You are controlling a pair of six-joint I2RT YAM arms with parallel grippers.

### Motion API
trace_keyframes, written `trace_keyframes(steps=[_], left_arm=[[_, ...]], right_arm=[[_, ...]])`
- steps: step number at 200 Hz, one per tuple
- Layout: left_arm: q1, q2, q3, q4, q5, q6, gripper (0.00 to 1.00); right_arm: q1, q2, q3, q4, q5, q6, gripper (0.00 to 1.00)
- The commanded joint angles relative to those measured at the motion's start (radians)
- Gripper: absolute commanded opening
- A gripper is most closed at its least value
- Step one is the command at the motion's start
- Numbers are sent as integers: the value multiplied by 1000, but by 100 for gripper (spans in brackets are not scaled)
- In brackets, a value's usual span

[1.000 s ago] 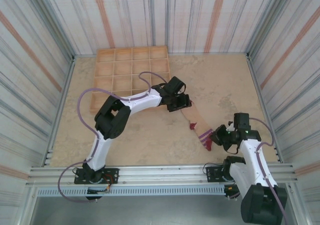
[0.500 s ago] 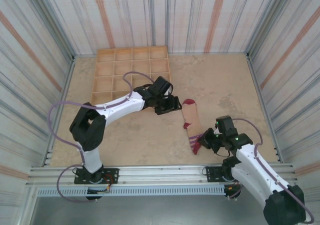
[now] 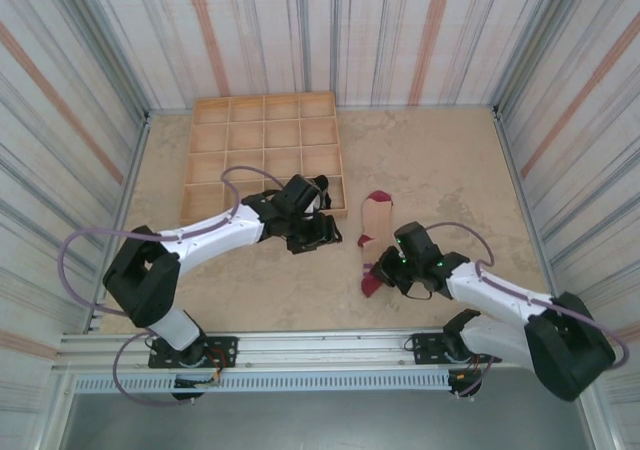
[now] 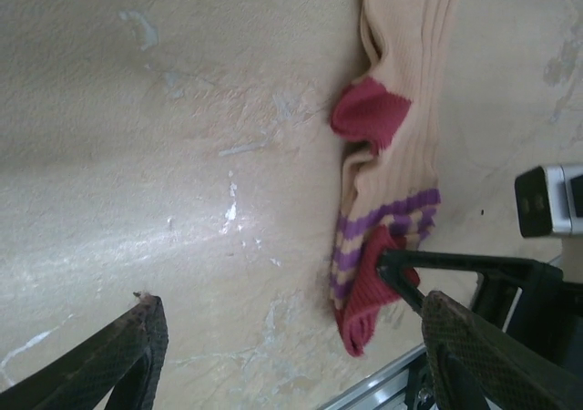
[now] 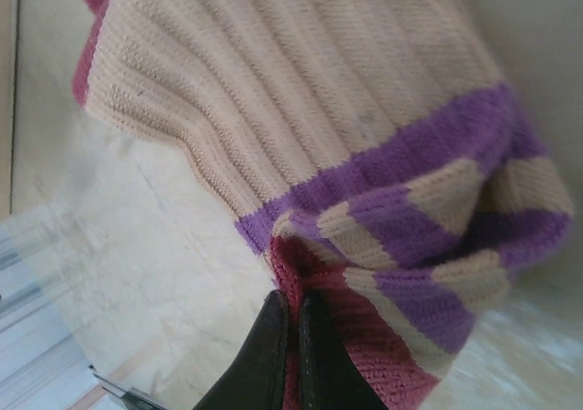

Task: Roll the socks

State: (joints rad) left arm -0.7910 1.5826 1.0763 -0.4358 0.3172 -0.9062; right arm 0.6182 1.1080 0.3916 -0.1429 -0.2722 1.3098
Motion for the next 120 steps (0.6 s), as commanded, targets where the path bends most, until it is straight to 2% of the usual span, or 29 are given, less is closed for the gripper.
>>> trace_keyframes(steps=[1, 64, 93, 120], left_arm=[[7, -62, -48, 16, 18, -31, 75], [34, -170, -133, -7, -24, -54, 75], [56, -181, -144, -17, -15, -47, 75], [59, -174, -158, -6, -13, -48, 74]], right_arm=[[49, 88, 67, 153, 46, 34, 0], [145, 269, 166, 399, 148, 62, 0], [170, 348, 209, 410, 132, 79, 0], [200, 296, 172, 348, 161, 96, 0]])
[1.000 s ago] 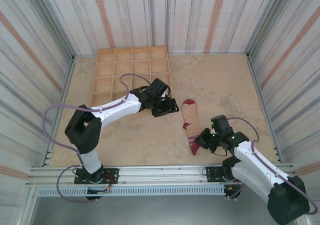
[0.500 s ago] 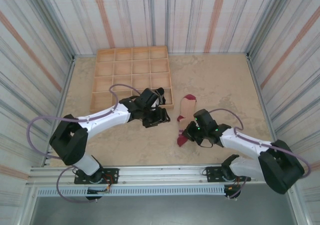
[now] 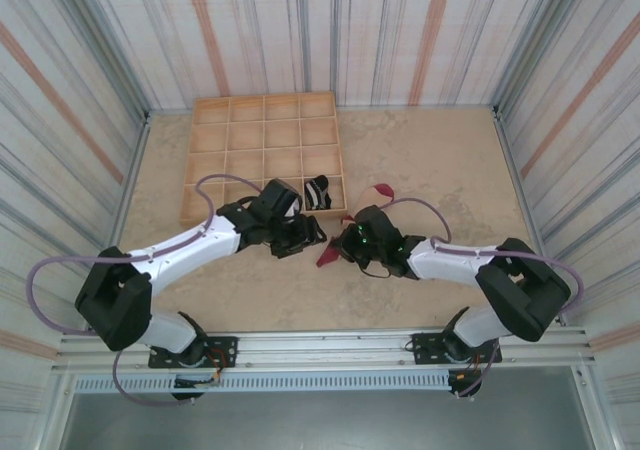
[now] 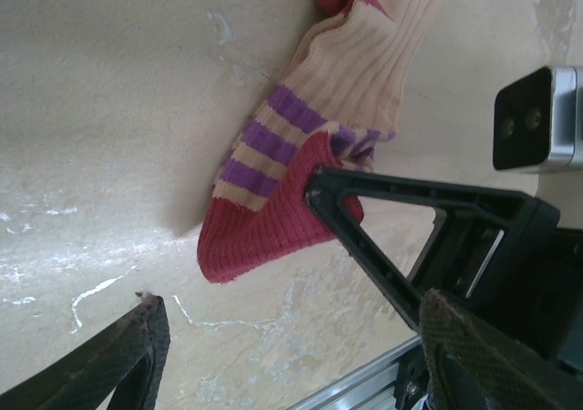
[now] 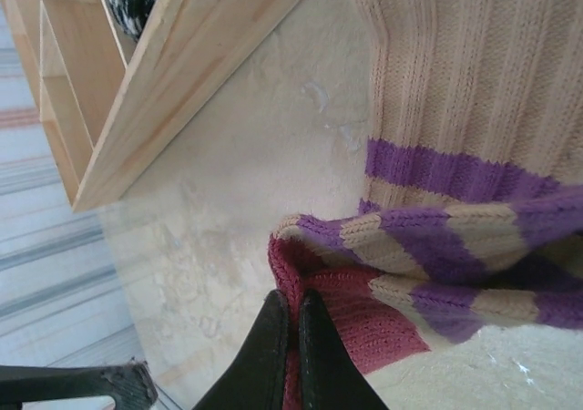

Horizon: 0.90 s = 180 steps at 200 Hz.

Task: Roll the socks

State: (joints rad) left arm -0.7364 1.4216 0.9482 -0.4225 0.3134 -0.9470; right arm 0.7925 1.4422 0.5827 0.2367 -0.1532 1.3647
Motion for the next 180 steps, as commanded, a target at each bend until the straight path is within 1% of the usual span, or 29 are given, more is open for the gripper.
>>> trace_keyframes(steps=[1, 25, 31, 53, 64, 81, 89, 101, 114, 138, 149, 152, 171, 180], left_arm=[[4, -13, -31, -19, -9, -7, 74], [4, 17, -43, 22, 7, -16, 72], [3, 29, -40, 26, 10, -15, 72], [1, 62, -28, 40, 28, -15, 71], [-3, 70, -21, 41, 29, -13, 71], [-4, 81, -18, 32, 35, -13, 71], [-7, 83, -22, 31, 41, -18, 71], [-14, 82, -34, 31, 44, -30, 69], [-26, 76, -51, 34, 46, -46, 69], [-51, 72, -90, 78, 63, -93, 68], [-63, 82, -103, 93, 72, -116, 68], [-65, 84, -105, 95, 74, -127, 67], [-74, 109, -123, 99, 79, -169, 66], [-75, 116, -134, 106, 77, -189, 64]], right_arm=[[28, -41, -20, -37, 44, 42, 0], [67, -131, -57, -146, 103, 71, 0], [72, -148, -64, -168, 107, 75, 3], [73, -170, -80, -201, 86, 69, 22], [69, -164, -58, -253, 59, 31, 33], [68, -174, -24, -356, 44, -29, 54], [68, -195, -24, -391, 48, -47, 61], [67, -231, -26, -427, 61, -76, 62], [62, -276, -21, -485, 77, -107, 71], [35, -349, -30, -535, 74, -173, 71], [13, -369, -38, -540, 60, -184, 73], [5, -372, -39, -542, 53, -219, 73], [-39, -365, -7, -587, 30, -305, 80], [-55, -351, 20, -619, 25, -352, 81]])
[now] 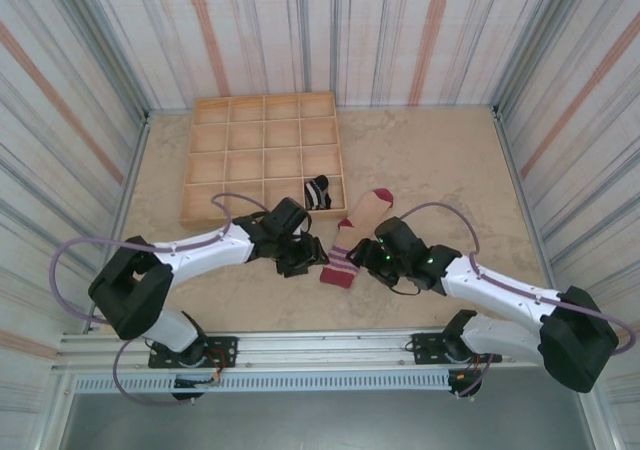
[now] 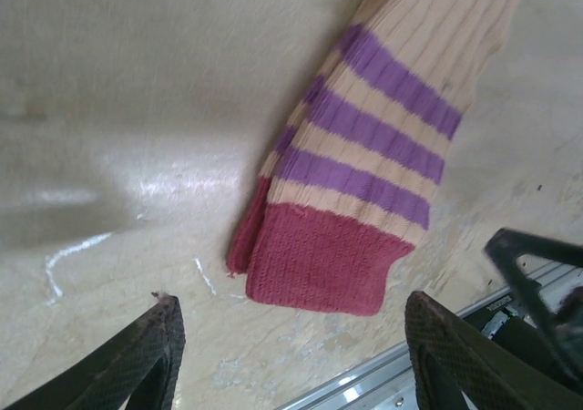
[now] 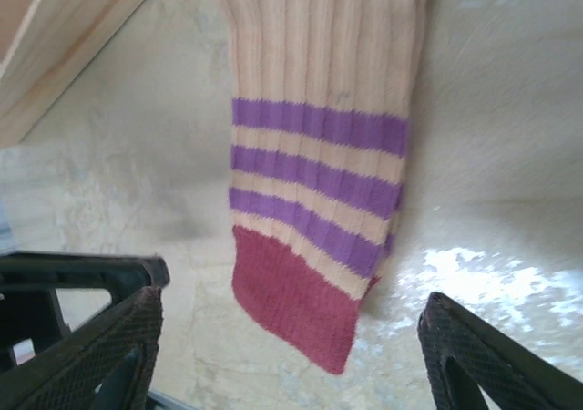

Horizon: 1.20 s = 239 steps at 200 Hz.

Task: Roll the socks

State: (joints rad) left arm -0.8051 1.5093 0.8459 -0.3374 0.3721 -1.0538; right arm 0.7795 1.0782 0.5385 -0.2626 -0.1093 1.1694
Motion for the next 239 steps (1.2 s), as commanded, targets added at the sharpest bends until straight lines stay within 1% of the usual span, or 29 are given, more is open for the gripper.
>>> trace_keyframes(steps=[1, 22, 44, 61, 76, 93, 136, 141, 151, 168, 185, 190, 212, 217, 227, 233, 239], left_arm=[[-5, 29, -33, 22, 18, -84, 64], [-7, 38, -41, 23, 0, -99, 61], [-7, 68, -29, 40, 3, -79, 57], [-10, 97, -10, 43, 11, -30, 52], [-17, 121, 28, 10, 10, 37, 51], [-20, 140, 53, -37, -11, 69, 50], [-23, 188, 65, -18, 0, 79, 41], [-25, 195, 66, -16, 2, 79, 40], [-28, 206, 67, -15, 4, 75, 36], [-32, 222, 65, -15, 6, 66, 34], [-37, 237, 71, -18, 1, 57, 32], [-39, 242, 74, -15, 3, 58, 29], [-49, 265, 96, -15, -2, 52, 27], [-49, 268, 99, -14, -3, 49, 23], [-48, 276, 101, -12, -7, 39, 21], [-47, 278, 102, -11, -8, 34, 18], [-45, 281, 104, -12, -9, 30, 16]], right_arm=[[-43, 15, 64, -123, -19, -165, 81], [-55, 34, 117, -185, 3, -241, 82], [-79, 33, 126, -198, 6, -265, 82], [-123, 30, 118, -192, -20, -258, 80], [-156, 31, 118, -194, -41, -272, 80], [-171, 30, 137, -207, -41, -323, 81], [-177, 30, 196, -260, -12, -465, 82], [-177, 30, 201, -268, -3, -472, 84], [-179, 28, 207, -275, 9, -487, 84], [-197, 25, 213, -286, 7, -504, 84], [-235, 21, 211, -285, -28, -512, 84], [-244, 21, 211, -285, -38, -514, 84], [-276, 23, 210, -283, -87, -527, 84], [-280, 25, 211, -281, -107, -536, 84], [-283, 36, 213, -279, -148, -555, 84], [-283, 45, 214, -276, -172, -571, 84], [-280, 55, 215, -277, -193, -587, 83]])
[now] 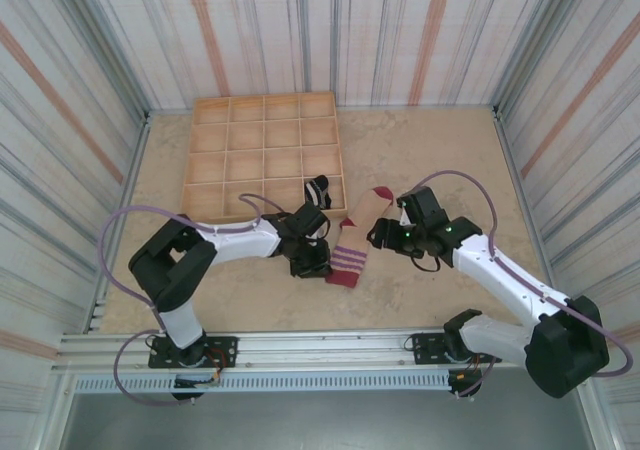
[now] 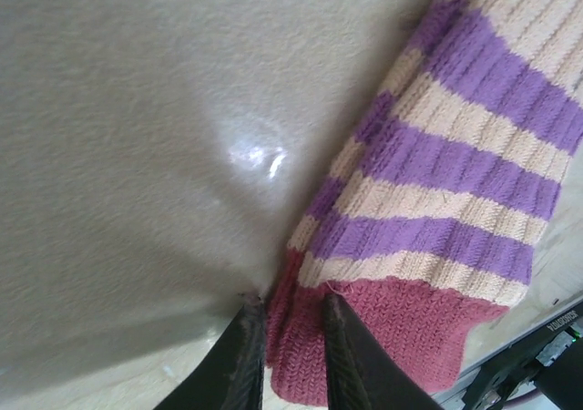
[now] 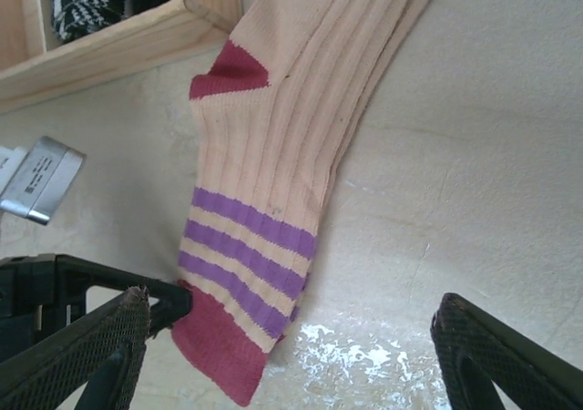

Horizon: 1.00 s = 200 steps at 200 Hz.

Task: Roll the socks

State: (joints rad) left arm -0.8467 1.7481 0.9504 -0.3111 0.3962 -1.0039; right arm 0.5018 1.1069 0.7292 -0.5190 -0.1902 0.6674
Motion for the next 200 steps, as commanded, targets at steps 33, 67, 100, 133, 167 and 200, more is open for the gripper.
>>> trace_keyframes(steps=[33, 67, 100, 133, 167, 200], left_arm=[[24, 44, 6, -67, -35, -12, 0], [60, 25, 49, -164, -39, 81, 0], [99, 4, 76, -232, -34, 177, 0], [118, -14, 90, -295, -10, 281, 0], [164, -55, 70, -330, 16, 350, 0], [200, -124, 71, -388, 3, 389, 6]], right_arm=[[86, 67, 59, -75, -52, -197, 81], [240, 95, 79, -81, 88, -300, 79], [291, 122, 59, -27, 102, -325, 77], [365, 140, 52, 28, 122, -368, 75], [506, 203, 74, 73, 231, -450, 74], [615, 280, 85, 151, 337, -544, 71]])
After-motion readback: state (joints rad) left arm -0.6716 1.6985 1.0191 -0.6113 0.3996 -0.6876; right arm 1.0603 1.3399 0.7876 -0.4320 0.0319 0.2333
